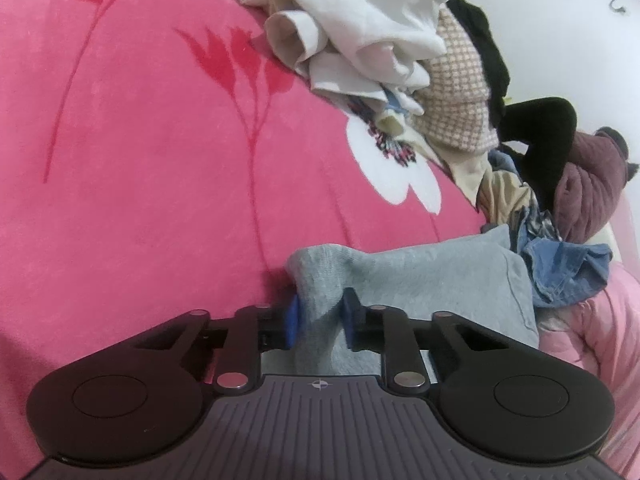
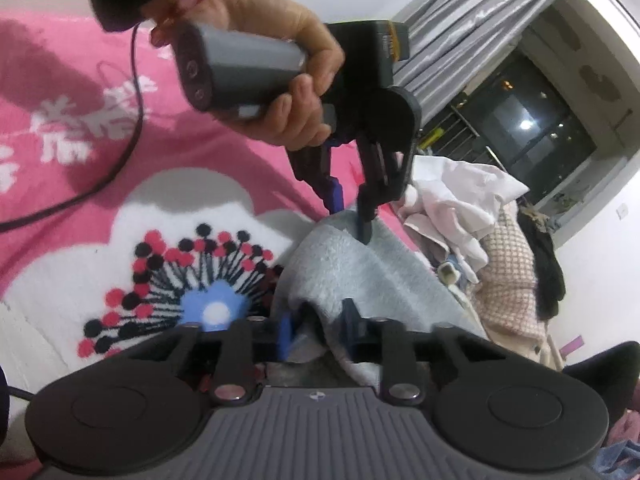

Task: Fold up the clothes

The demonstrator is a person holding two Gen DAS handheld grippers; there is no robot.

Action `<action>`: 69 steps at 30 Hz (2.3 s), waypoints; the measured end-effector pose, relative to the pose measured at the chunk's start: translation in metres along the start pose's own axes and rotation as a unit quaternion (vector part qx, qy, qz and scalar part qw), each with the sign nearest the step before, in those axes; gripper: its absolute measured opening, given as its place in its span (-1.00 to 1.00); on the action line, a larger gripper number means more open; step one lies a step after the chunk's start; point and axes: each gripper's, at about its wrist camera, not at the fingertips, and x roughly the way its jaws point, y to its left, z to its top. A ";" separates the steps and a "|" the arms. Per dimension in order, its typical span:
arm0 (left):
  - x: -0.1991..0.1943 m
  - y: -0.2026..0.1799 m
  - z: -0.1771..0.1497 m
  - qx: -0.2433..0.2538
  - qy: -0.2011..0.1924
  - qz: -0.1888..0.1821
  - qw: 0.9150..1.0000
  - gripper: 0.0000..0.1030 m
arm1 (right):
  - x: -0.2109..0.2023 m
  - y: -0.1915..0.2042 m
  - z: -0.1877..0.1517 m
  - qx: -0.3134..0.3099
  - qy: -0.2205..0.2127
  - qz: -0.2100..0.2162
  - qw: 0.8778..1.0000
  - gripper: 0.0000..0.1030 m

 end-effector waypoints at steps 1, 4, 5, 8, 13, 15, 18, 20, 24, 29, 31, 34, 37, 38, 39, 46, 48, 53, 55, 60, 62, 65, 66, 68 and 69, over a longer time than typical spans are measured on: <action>-0.002 -0.002 0.001 -0.001 -0.005 -0.002 1.000 -0.69 | -0.002 -0.005 0.001 0.016 0.000 0.005 1.000 -0.60; -0.009 -0.011 0.004 -0.004 -0.022 -0.010 1.000 -0.70 | -0.007 -0.024 0.006 0.070 -0.005 0.015 0.997 -0.63; -0.011 -0.014 0.006 -0.006 -0.026 -0.015 1.000 -0.70 | -0.009 -0.032 0.007 0.093 -0.007 0.020 0.995 -0.63; -0.016 -0.030 0.011 0.004 -0.038 -0.027 0.999 -0.70 | -0.019 -0.056 0.007 0.178 -0.015 0.037 0.983 -0.65; -0.023 -0.063 0.016 0.029 -0.065 -0.045 0.996 -0.70 | -0.032 -0.095 -0.004 0.308 -0.037 0.058 0.949 -0.65; -0.023 -0.076 0.018 0.036 -0.074 -0.053 0.995 -0.70 | -0.039 -0.107 -0.009 0.338 -0.050 0.056 0.938 -0.65; -0.022 -0.096 0.022 0.045 -0.083 -0.064 0.994 -0.70 | -0.050 -0.129 -0.017 0.382 -0.070 0.047 0.920 -0.65; -0.018 -0.112 0.026 0.055 -0.086 -0.072 0.992 -0.70 | -0.057 -0.145 -0.024 0.414 -0.084 0.039 0.905 -0.65; -0.002 -0.151 0.032 0.083 -0.087 -0.086 0.989 -0.70 | -0.066 -0.180 -0.045 0.473 -0.109 0.020 0.874 -0.66; 0.036 -0.210 0.033 0.130 -0.079 -0.097 0.984 -0.70 | -0.077 -0.227 -0.084 0.541 -0.130 -0.017 0.831 -0.68; 0.054 -0.231 0.031 0.149 -0.073 -0.097 0.981 -0.70 | -0.080 -0.243 -0.107 0.570 -0.132 -0.032 0.810 -0.68; 0.088 -0.261 0.029 0.173 -0.054 -0.092 0.979 -0.70 | -0.081 -0.266 -0.142 0.612 -0.132 -0.051 0.778 -0.69; 0.121 -0.290 0.024 0.204 -0.038 -0.086 0.975 -0.70 | -0.078 -0.287 -0.177 0.650 -0.131 -0.067 0.745 -0.70; 0.131 -0.299 0.022 0.215 -0.032 -0.084 0.972 -0.70 | -0.076 -0.293 -0.188 0.661 -0.130 -0.073 0.736 -0.70; 0.141 -0.307 0.019 0.223 -0.026 -0.083 0.971 -0.70 | -0.074 -0.298 -0.199 0.670 -0.128 -0.079 0.727 -0.70; 0.210 -0.353 0.000 0.278 0.009 -0.077 0.958 -0.70 | -0.062 -0.321 -0.278 0.732 -0.122 -0.108 0.661 -0.71; 0.228 -0.360 -0.009 0.293 0.015 -0.074 0.953 -0.70 | -0.056 -0.322 -0.303 0.752 -0.121 -0.110 0.639 -0.71; 0.271 -0.358 -0.030 0.338 0.036 -0.060 0.939 -0.55 | -0.034 -0.309 -0.364 0.814 -0.104 -0.098 0.563 -0.67; 0.273 -0.354 -0.028 0.338 0.041 -0.076 0.937 -0.42 | -0.030 -0.302 -0.386 0.845 -0.107 -0.085 0.517 -0.44; 0.243 -0.342 0.002 0.270 0.055 -0.114 0.955 -0.13 | -0.033 -0.294 -0.408 0.877 -0.107 -0.089 0.460 0.18; 0.214 -0.325 0.018 0.240 0.031 -0.131 0.962 0.12 | -0.035 -0.292 -0.415 0.887 -0.110 -0.089 0.439 0.22; 0.169 -0.286 0.038 0.207 -0.017 -0.130 0.969 0.23 | -0.043 -0.290 -0.418 0.898 -0.128 -0.097 0.411 0.30; 0.157 -0.270 0.042 0.194 -0.025 -0.122 0.973 0.25 | -0.046 -0.288 -0.418 0.901 -0.136 -0.100 0.400 0.36; 0.139 -0.238 0.049 0.166 -0.026 -0.103 0.980 0.29 | -0.051 -0.283 -0.417 0.909 -0.147 -0.094 0.377 0.44; 0.134 -0.223 0.049 0.152 -0.017 -0.091 0.984 0.29 | -0.052 -0.280 -0.414 0.913 -0.146 -0.083 0.371 0.49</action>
